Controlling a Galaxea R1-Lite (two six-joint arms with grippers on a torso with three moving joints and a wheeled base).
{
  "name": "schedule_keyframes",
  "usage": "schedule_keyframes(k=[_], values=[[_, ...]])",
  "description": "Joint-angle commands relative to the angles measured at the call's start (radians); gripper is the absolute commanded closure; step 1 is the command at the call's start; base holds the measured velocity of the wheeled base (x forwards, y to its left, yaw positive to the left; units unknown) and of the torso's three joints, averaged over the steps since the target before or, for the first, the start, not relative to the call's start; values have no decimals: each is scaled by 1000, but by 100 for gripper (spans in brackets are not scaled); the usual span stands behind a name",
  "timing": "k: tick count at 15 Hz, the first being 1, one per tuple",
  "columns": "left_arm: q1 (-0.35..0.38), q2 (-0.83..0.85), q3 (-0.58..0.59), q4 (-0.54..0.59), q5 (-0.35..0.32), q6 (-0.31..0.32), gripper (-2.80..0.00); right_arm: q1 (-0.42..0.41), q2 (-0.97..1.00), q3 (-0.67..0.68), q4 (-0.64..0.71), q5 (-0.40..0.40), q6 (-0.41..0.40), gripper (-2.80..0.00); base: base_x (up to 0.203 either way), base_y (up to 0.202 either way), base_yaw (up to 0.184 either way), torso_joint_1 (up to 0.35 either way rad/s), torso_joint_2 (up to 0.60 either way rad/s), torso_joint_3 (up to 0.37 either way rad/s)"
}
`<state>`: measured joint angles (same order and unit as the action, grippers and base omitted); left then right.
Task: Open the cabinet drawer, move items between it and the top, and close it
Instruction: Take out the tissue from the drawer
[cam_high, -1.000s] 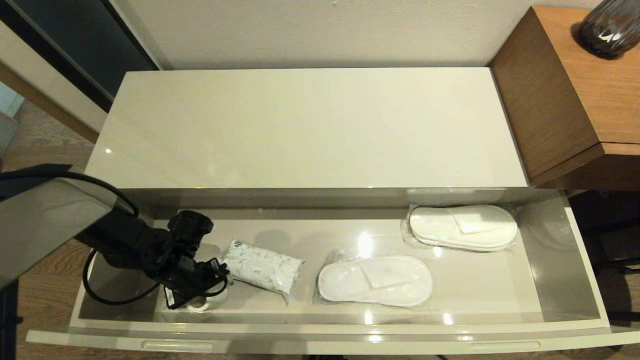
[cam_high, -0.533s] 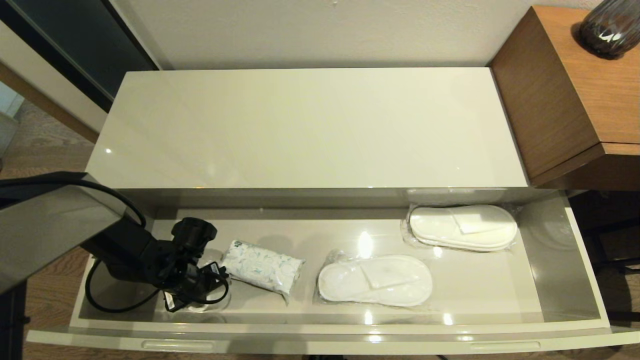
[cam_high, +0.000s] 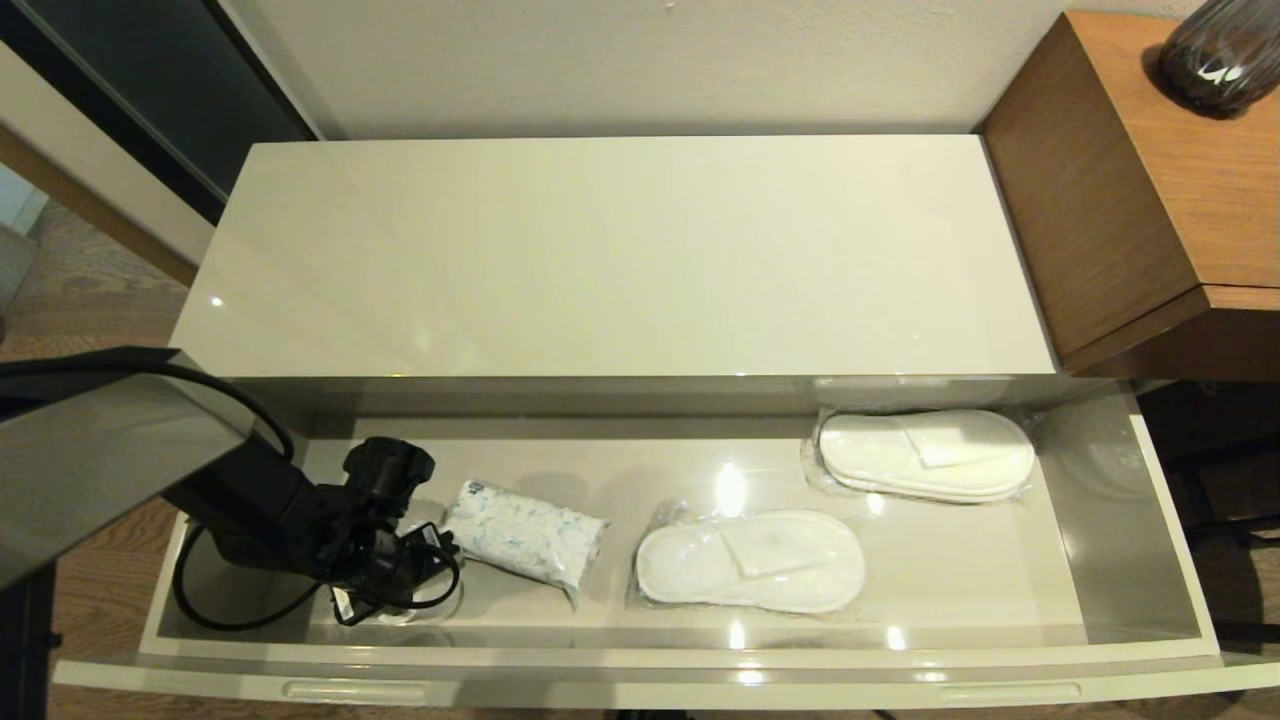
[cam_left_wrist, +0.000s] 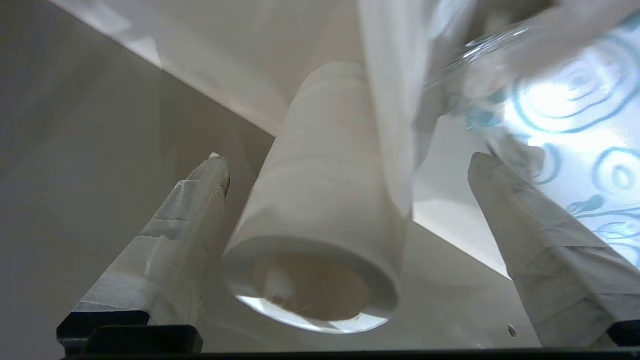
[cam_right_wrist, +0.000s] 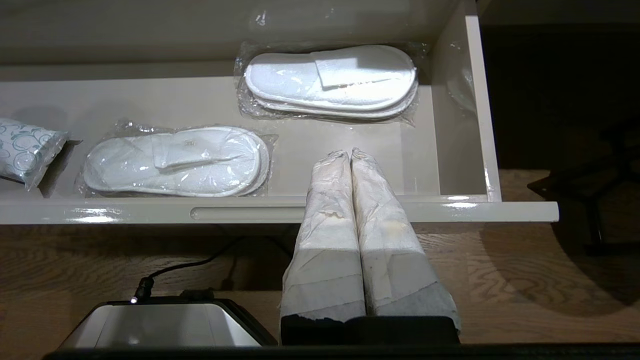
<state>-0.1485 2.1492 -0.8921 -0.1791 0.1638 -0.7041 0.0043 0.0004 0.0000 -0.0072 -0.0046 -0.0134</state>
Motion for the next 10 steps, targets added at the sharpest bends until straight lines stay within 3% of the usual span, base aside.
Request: schedule_keyframes(k=[1,10], values=[[0,-6,5,-2,0,-12,-280,0,-2,0,0,0,0,0,0,0,0,0,0,0],[0,-28,39,-45,-7,-15,-280,0,-2,0,0,0,0,0,0,0,0,0,0,0]])
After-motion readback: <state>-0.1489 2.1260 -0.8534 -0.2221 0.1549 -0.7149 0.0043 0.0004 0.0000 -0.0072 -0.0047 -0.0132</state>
